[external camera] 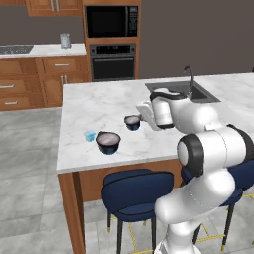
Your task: Stack the yogurt containers by placing the smaller containers on top of the larger containers.
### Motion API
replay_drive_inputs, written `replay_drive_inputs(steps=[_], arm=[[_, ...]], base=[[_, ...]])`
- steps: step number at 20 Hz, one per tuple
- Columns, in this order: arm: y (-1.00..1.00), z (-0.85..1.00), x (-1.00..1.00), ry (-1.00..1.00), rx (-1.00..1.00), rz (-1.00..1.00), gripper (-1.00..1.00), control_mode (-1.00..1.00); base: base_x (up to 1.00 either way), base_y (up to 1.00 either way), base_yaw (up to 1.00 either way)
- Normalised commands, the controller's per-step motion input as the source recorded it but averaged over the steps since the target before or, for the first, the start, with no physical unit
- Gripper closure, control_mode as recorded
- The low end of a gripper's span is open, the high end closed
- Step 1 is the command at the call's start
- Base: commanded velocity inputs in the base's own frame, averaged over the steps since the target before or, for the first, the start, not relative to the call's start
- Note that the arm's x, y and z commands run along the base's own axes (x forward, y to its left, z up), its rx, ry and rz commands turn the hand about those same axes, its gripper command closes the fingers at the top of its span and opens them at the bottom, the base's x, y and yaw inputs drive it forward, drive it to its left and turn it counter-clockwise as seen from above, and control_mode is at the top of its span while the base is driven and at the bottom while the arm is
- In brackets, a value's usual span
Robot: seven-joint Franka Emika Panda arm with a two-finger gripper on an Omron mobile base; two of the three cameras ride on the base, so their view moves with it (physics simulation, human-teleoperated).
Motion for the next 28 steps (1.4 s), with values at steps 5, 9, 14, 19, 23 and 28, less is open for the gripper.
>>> replay_drive_inputs(steps=[5,9,14,19,23,28], arm=[[0.28,0.26,-0.08,-0.08,0.07,0.00,1.00,-1.00],[0.07,0.06,-0.04,-0.03,0.00,0.00,1.00,-1.00],[0.06,0.00,0.00,0.00,0.01,0.00,1.00,-1.00],[0.26,0.00,0.00,0.00,0.01,0.00,1.00,-1.00],[0.36,0.00,-0.01,0.01,0.02,0.00,1.00,-1.00],[0.28,0.00,-0.08,0.01,0.03,0.00,1.00,-1.00]], base=[[0.00,0.00,0.00],[0.00,0.00,0.00],[0.00,0.00,0.00],[0.00,0.00,0.00],[0.00,0.00,0.00],[0.00,0.00,0.00]])
